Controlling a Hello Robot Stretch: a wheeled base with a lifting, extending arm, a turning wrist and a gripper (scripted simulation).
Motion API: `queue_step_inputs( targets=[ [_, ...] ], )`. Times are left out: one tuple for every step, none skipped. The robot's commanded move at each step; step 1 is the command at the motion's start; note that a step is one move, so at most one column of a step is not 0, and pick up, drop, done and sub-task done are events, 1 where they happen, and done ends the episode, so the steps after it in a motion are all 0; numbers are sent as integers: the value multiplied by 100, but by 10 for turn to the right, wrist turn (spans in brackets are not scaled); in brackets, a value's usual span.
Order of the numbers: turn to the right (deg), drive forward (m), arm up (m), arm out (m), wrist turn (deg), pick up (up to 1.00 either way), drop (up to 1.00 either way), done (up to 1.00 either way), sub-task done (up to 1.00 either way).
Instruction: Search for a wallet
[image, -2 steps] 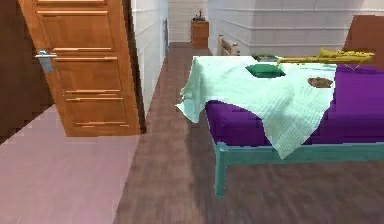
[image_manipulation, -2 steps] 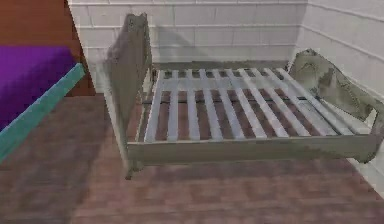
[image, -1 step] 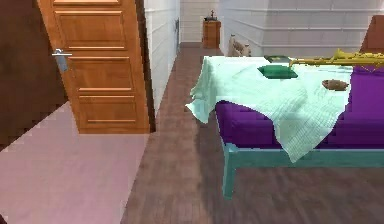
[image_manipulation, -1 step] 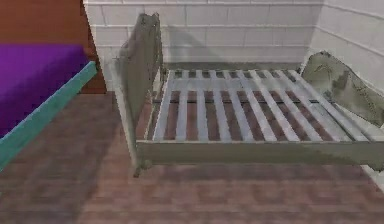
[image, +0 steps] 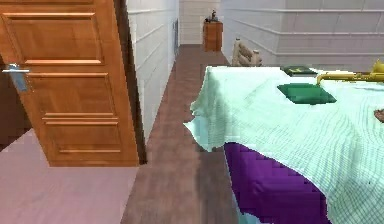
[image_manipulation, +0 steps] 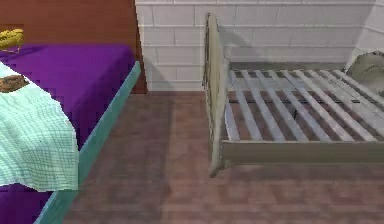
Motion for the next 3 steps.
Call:
queue_step_inputs(
  targets=[
    [-210, 0, 0, 0, 0, 0, 0, 0, 0],
    [0, 50, 0, 0, 0, 0, 0, 0, 0],
    [-450, 0, 0, 0, 0, 0, 0, 0, 0]
  ],
)
